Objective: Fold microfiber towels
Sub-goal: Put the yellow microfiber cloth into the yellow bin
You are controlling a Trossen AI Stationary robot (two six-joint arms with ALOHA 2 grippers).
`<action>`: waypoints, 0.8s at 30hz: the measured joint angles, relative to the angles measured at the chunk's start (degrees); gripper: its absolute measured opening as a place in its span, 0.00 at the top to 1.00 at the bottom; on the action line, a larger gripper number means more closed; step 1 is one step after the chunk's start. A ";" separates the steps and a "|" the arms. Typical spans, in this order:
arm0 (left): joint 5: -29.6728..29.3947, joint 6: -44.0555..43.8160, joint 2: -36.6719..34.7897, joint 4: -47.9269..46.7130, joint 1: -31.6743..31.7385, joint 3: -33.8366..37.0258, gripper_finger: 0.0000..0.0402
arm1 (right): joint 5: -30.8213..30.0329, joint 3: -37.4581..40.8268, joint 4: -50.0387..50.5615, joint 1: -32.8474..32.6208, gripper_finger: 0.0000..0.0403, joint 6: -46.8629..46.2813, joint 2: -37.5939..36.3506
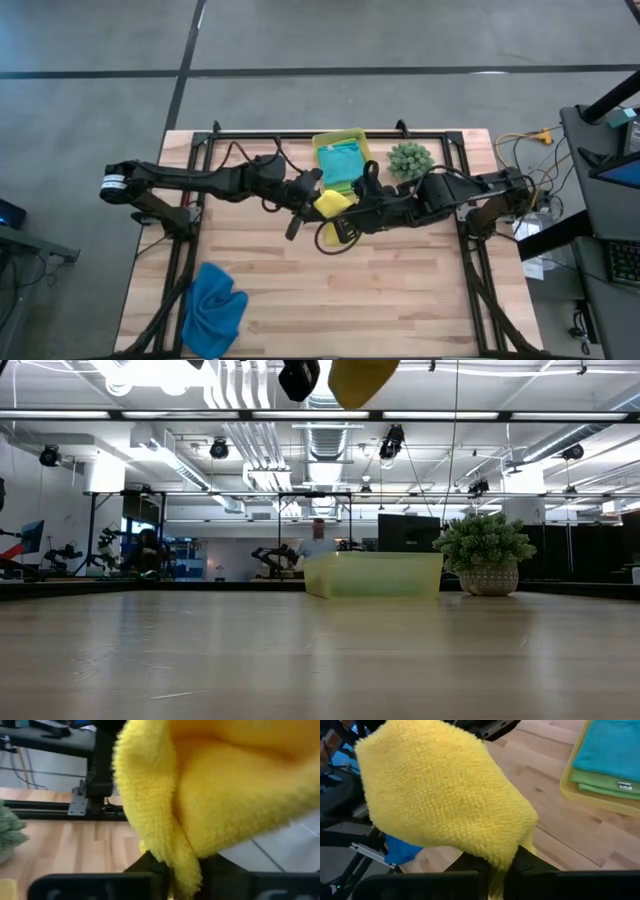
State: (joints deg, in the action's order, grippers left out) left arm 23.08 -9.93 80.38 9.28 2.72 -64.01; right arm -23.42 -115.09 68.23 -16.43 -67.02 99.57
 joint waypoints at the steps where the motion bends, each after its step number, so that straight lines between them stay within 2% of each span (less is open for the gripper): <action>1: 0.40 -0.20 -0.06 -0.06 0.00 0.05 0.91 | 0.19 0.04 0.24 0.00 0.97 0.03 0.00; 10: 5.18 -8.54 -0.60 6.78 -0.07 1.23 0.43 | 1.13 0.71 2.69 0.07 0.97 0.47 0.17; 13: 5.32 -10.48 -0.61 8.22 -0.07 1.32 0.30 | 1.12 0.75 2.37 0.05 0.97 0.39 0.17; 17: 5.30 -12.28 -0.59 8.09 -0.07 1.46 0.21 | 1.16 0.79 2.34 0.04 0.97 0.38 0.17; 24: 3.17 -16.66 -0.59 8.64 -0.07 1.36 0.20 | 1.79 1.01 2.12 0.04 0.97 0.90 0.17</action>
State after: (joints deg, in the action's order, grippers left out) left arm 26.25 -26.59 79.79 17.91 2.66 -62.65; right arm -21.63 -114.09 70.35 -16.38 -66.13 99.74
